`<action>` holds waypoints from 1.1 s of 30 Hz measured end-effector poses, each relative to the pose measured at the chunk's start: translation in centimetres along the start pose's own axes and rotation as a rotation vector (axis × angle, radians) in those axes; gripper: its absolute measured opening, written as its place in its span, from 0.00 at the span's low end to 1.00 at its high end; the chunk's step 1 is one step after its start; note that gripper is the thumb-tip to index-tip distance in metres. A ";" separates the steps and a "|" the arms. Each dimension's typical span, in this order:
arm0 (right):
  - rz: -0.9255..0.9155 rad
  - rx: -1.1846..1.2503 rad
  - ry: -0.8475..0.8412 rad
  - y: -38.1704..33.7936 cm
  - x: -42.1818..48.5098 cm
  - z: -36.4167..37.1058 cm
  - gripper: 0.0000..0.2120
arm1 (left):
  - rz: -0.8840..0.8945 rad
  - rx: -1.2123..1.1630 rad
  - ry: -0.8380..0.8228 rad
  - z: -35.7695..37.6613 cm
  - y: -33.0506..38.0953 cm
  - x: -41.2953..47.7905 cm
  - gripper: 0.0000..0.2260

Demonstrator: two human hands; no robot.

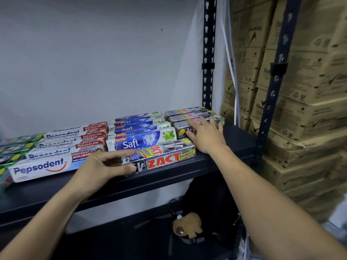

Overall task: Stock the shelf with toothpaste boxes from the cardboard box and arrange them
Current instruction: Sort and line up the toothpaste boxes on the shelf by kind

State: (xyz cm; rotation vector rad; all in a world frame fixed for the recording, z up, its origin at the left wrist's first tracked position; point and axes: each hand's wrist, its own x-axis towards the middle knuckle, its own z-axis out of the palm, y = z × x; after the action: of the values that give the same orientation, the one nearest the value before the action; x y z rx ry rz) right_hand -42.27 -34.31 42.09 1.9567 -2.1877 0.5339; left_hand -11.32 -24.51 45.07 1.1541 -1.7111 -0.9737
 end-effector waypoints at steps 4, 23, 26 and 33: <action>0.002 -0.035 0.038 -0.1 0.0 0.0 0.25 | 0.000 -0.001 -0.006 -0.1 0.0 0.0 0.19; 0.032 0.584 0.278 1.0 -1.5 -0.8 0.22 | 0.018 0.008 -0.008 -0.2 -0.5 0.1 0.17; -0.053 0.618 0.501 0.5 -4.6 -1.8 0.17 | 0.023 0.034 -0.018 0.0 -0.7 0.2 0.17; -0.497 0.258 0.500 -4.3 -12.2 -1.7 0.21 | 0.091 0.054 -0.075 3.2 -0.2 1.3 0.16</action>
State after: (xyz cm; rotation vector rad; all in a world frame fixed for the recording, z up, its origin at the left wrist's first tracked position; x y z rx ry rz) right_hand -36.62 -22.69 40.09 2.0884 -1.3316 1.1068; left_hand -14.53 -25.30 44.03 1.0764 -1.8428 -0.9304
